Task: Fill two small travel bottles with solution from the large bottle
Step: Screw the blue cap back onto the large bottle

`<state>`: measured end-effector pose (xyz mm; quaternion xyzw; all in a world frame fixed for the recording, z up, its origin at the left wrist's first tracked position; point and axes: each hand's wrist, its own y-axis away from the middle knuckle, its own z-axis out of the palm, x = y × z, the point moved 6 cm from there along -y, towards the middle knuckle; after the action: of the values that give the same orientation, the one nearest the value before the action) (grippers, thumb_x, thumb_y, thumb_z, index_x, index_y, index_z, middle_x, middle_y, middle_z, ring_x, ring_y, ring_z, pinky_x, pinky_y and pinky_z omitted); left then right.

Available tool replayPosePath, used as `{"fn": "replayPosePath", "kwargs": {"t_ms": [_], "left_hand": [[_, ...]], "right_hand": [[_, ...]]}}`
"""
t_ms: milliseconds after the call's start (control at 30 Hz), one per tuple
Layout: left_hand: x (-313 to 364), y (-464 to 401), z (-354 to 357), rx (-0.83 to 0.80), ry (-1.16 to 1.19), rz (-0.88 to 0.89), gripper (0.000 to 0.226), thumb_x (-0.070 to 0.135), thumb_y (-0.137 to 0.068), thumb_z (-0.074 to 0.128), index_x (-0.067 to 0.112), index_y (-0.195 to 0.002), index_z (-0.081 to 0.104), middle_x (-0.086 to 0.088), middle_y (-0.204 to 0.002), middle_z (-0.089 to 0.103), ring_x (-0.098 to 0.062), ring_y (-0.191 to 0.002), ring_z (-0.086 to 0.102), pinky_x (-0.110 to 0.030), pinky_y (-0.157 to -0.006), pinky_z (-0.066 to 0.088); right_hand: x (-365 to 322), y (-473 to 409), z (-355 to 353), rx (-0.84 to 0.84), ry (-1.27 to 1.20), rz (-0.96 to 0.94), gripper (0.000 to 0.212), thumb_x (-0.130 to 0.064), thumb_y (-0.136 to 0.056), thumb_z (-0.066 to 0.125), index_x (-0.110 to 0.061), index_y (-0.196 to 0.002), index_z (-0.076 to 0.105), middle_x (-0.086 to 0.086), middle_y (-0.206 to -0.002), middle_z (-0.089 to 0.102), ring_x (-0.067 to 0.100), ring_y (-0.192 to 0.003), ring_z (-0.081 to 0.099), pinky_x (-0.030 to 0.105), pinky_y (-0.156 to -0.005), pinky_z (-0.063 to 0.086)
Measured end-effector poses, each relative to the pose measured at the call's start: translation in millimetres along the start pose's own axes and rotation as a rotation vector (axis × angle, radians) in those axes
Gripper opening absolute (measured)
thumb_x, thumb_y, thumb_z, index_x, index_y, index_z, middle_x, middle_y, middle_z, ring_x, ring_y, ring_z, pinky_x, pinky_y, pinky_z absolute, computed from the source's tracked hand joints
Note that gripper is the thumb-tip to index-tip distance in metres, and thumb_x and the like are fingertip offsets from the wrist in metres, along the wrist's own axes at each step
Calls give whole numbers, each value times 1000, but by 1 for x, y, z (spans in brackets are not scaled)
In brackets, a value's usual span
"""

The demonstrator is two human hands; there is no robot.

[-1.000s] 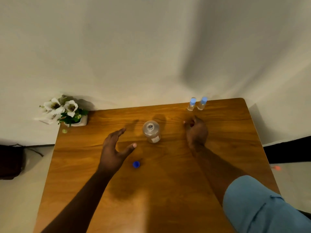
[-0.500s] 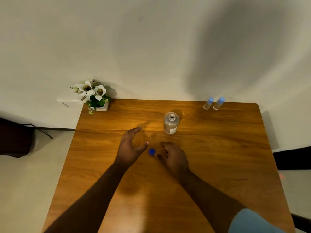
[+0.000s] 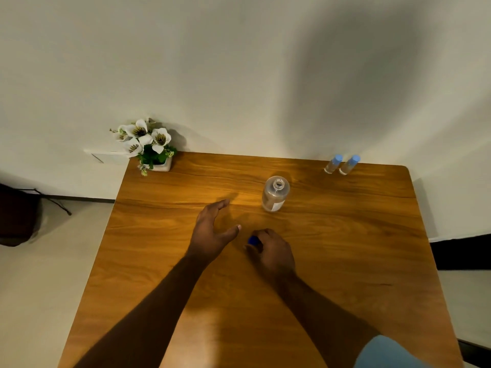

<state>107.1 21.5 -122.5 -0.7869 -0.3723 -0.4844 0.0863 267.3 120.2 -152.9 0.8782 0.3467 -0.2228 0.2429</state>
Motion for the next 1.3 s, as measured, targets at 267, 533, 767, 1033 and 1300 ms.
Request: {"fn": "replayPosePath", "kwargs": {"t_ms": [267, 533, 767, 1033, 1300], "left_hand": [[46, -28, 51, -102, 97, 42, 96, 39, -74, 90, 30, -154, 38, 8, -157, 44, -7, -142, 39, -28, -107, 38], [65, -55, 89, -144, 249, 59, 81, 20, -71, 93, 31, -138, 51, 11, -131, 60, -9, -119, 56, -4, -79, 50], [68, -56, 87, -106, 248, 50, 77, 25, -74, 91, 23, -141, 53, 4, -133, 63, -19, -124, 57, -25, -93, 52], [145, -30, 33, -14, 319, 218, 76, 37, -72, 91, 28, -139, 55, 7, -133, 66, -15, -124, 61, -42, -106, 53], [279, 19, -76, 113, 360, 434, 66, 34, -75, 91, 27, -133, 60, 8, -123, 70, -13, -107, 69, -16, -82, 56]], "right_hand": [[61, 33, -54, 100, -159, 170, 48, -40, -96, 60, -26, -141, 52, -3, -140, 55, 10, -117, 56, 34, -101, 52], [106, 51, -98, 273, -195, 285, 46, -35, -92, 69, -22, -135, 58, -2, -128, 63, 6, -101, 62, 24, -87, 55], [108, 66, -106, 287, -226, 229, 43, -28, -91, 71, -23, -132, 60, -5, -124, 64, 2, -99, 60, 15, -83, 50], [39, 61, -178, 417, -379, 94, 45, -30, -86, 77, -28, -128, 60, -22, -108, 64, -5, -94, 64, 11, -75, 53], [-116, 73, -356, 533, -469, -321, 32, -17, -81, 82, -28, -107, 67, -22, -100, 69, -6, -89, 65, 5, -71, 50]]}}
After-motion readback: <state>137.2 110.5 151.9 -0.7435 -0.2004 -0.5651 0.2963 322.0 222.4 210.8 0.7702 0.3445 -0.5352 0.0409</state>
